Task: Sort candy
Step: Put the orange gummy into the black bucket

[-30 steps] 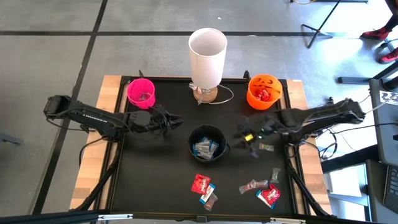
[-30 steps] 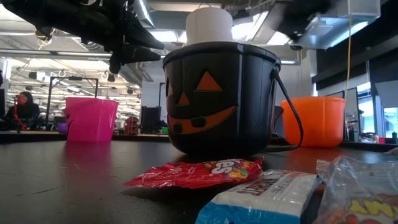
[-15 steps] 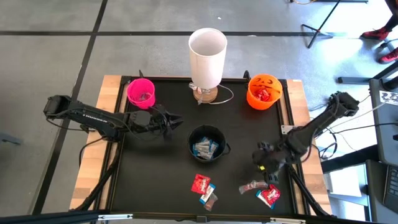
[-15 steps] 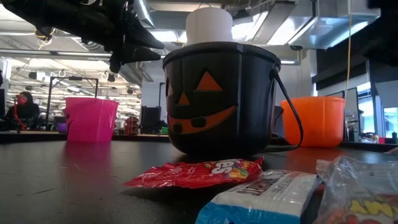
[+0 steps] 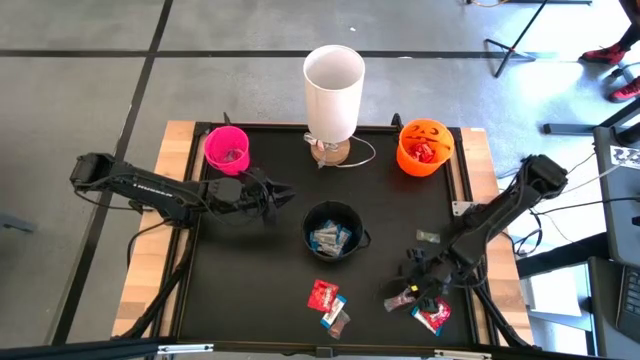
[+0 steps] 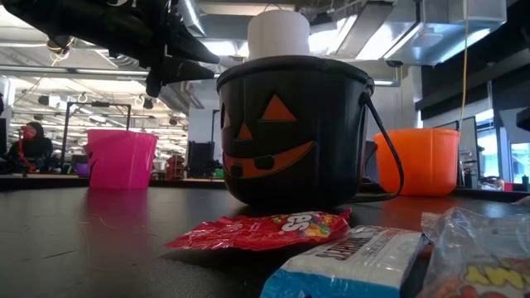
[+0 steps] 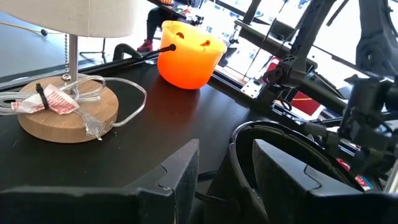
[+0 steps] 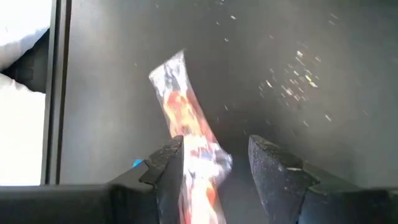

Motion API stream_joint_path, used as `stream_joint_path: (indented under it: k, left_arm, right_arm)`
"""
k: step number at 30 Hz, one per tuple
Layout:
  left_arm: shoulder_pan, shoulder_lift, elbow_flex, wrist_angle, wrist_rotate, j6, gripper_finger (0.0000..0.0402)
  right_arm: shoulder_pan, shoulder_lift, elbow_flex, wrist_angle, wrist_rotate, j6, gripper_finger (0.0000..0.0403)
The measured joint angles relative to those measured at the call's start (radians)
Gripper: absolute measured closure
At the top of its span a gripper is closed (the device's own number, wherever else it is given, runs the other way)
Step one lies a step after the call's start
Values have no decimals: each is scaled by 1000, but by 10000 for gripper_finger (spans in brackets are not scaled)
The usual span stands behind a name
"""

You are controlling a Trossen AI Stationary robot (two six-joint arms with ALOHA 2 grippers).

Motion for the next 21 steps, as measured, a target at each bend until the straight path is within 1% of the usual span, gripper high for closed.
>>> stream_joint_path:
  k: [5, 9, 12, 19, 21]
  left_arm:
    - [0, 0, 0, 0, 1, -16, 258]
    - [-2, 0, 0, -1, 7, -26, 258]
    - [-6, 0, 0, -1, 6, -26, 258]
    - [-6, 0, 0, -1, 8, -26, 258]
    - [-6, 0, 0, -1, 8, -26, 258]
  right_arm:
    - [-2, 91, 0, 89, -15, -47, 223]
    - [-2, 149, 4, 89, -31, -48, 236]
    - [-3, 161, 5, 93, -30, -51, 270]
    - [-3, 140, 2, 85, -19, -82, 379]
    - [-3, 126, 1, 78, -13, -97, 395]
